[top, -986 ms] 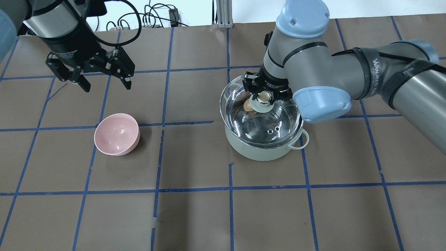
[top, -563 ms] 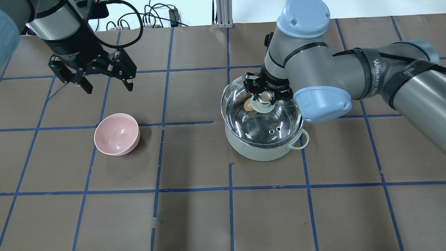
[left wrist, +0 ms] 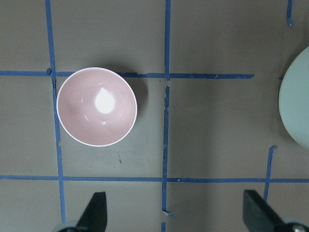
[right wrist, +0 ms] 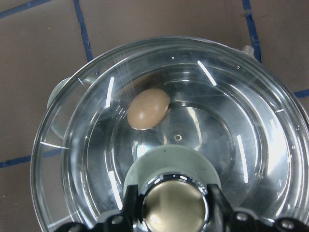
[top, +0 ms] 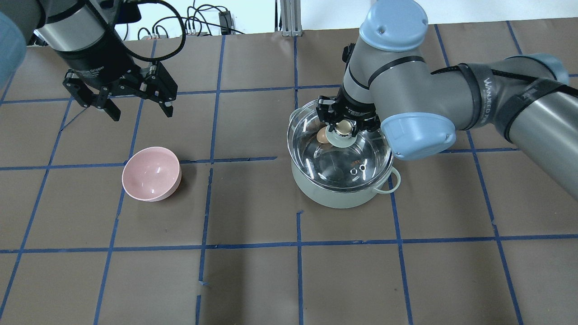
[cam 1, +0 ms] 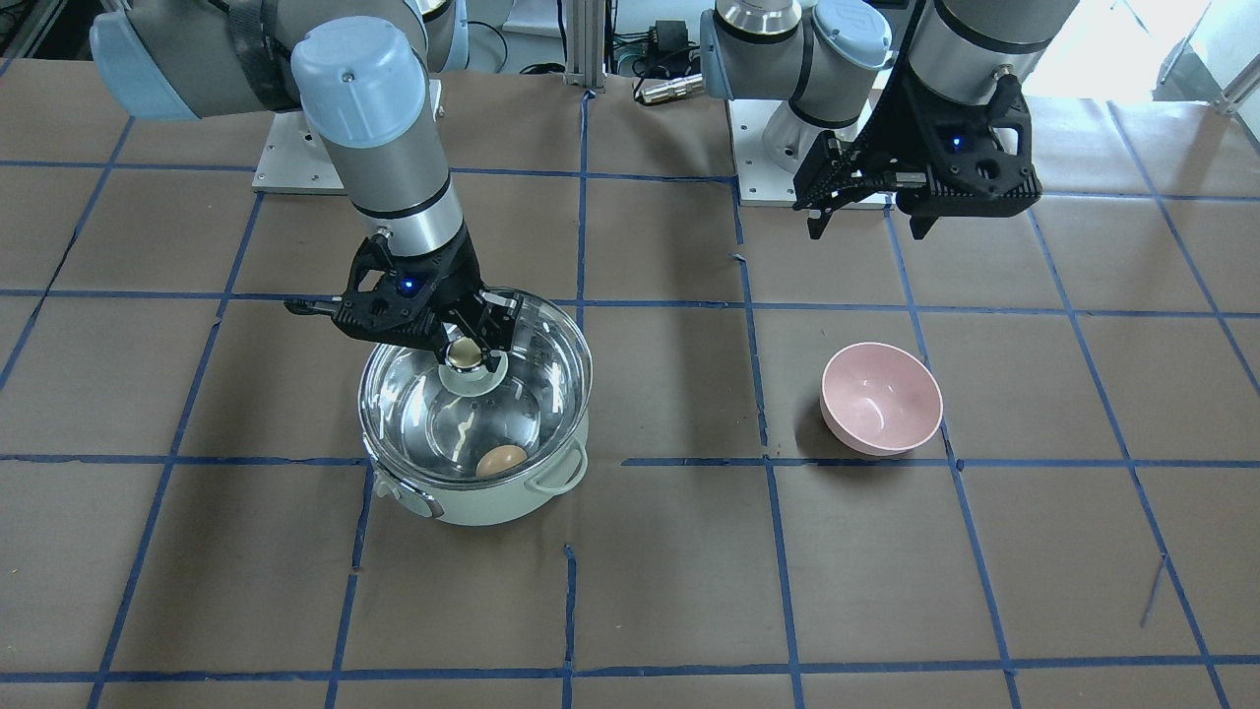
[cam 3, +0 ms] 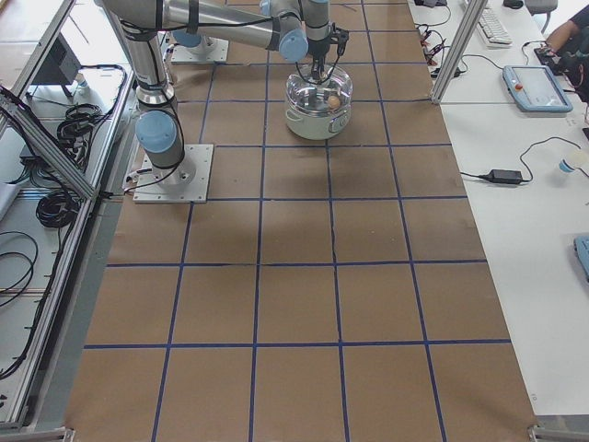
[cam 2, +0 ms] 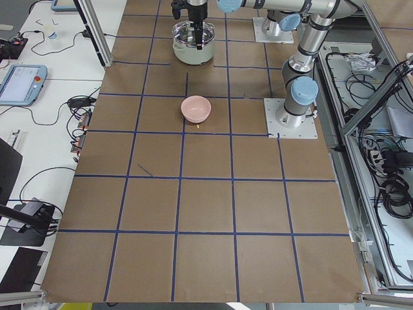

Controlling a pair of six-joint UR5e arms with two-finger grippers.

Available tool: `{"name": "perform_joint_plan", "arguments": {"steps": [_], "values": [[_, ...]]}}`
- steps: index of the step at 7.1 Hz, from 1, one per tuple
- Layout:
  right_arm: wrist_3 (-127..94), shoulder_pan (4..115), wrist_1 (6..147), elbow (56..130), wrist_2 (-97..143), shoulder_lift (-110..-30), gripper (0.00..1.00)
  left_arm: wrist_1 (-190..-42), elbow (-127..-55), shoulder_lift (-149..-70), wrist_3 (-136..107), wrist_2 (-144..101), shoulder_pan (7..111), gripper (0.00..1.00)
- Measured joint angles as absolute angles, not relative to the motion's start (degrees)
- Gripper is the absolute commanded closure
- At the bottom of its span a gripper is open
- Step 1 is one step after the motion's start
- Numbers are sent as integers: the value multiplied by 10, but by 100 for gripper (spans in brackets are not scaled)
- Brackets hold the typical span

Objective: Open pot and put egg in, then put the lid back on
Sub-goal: 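Lower the glass lid onto the pot with the right gripper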

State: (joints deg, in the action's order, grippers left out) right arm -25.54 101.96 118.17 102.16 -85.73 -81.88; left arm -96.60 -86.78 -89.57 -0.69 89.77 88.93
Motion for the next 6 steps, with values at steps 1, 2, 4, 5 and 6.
{"name": "perform_joint_plan", "arguments": {"steps": [1, 2, 4, 5, 6], "values": [[-254, 1019, 1182, 1022, -857, -818, 56, -966, -868, -896, -8, 897, 889, 0], [-249, 1017, 1182, 1023, -857, -817, 55, -966, -868, -896, -8, 897, 889, 1], [-229, 1000, 1182, 1023, -857, -816, 55, -966, -868, -896, -8, 897, 889, 0], [-224, 993, 1181, 1023, -856, -817, 55, -966, -868, -896, -8, 896, 889, 1], [-222, 991, 1181, 1023, -855, -817, 55, -966, -868, -896, -8, 896, 889, 1]]}}
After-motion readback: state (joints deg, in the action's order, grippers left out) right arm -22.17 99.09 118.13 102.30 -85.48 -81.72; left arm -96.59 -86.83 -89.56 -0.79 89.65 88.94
